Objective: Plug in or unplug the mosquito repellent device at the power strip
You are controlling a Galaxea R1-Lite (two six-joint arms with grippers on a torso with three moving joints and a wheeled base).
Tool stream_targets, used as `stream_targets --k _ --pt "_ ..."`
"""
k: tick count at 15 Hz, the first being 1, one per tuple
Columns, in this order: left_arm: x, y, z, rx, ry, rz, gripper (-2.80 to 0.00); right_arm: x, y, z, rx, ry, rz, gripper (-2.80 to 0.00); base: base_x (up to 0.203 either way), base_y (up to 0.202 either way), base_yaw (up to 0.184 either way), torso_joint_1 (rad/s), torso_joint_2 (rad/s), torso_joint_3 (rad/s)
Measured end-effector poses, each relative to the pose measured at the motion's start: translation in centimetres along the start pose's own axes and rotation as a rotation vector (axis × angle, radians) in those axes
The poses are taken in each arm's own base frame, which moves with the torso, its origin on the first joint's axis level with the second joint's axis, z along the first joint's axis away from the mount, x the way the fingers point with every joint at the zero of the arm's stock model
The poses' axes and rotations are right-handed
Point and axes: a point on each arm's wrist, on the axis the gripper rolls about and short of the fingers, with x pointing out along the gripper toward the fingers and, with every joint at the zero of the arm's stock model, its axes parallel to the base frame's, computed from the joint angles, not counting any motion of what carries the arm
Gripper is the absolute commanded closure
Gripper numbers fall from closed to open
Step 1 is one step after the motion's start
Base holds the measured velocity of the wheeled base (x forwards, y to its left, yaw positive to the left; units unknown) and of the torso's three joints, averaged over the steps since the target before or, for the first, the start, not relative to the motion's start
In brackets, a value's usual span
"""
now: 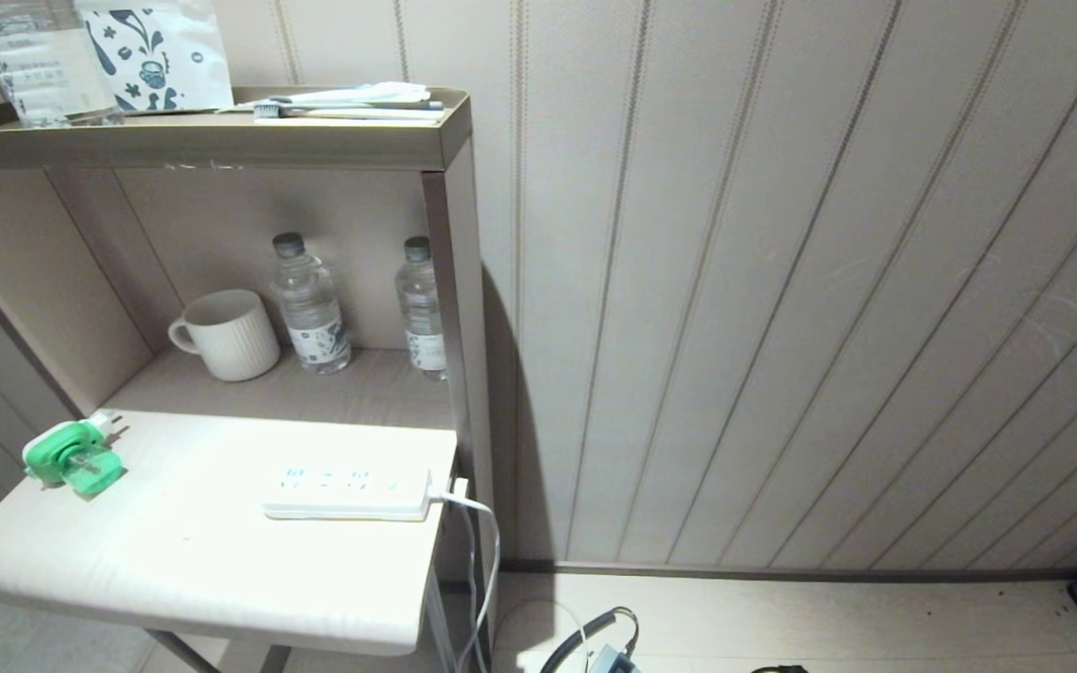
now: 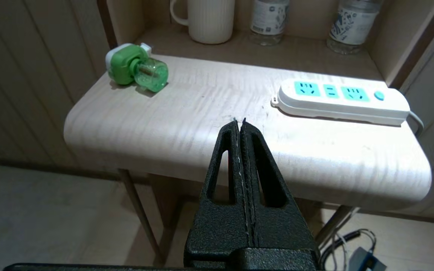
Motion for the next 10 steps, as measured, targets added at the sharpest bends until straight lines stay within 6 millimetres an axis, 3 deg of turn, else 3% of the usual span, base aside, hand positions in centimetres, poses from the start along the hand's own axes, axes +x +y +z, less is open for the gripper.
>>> stream_targets --k 2,5,10 --pt "-0.7 0.0 -1.0 0.037 -0.085 -0.027 0.0 0.0 0.0 0.0 0.0 0.0 0.0 0.0 0.0 0.0 0.0 0.0 0.0 0.0" --pt "-1.0 0.0 -2.5 0.023 -0.033 -0.06 0.0 0.0 0.0 0.0 0.0 0.0 0.0 0.0 0.0 0.0 0.0 0.0 0.0 0.0" --pt "-1.1 0.1 -2.6 0.039 -0.045 -0.051 0.0 0.0 0.0 0.0 0.0 0.0 -0.001 0.0 0.0 0.0 0.0 0.0 0.0 0.0"
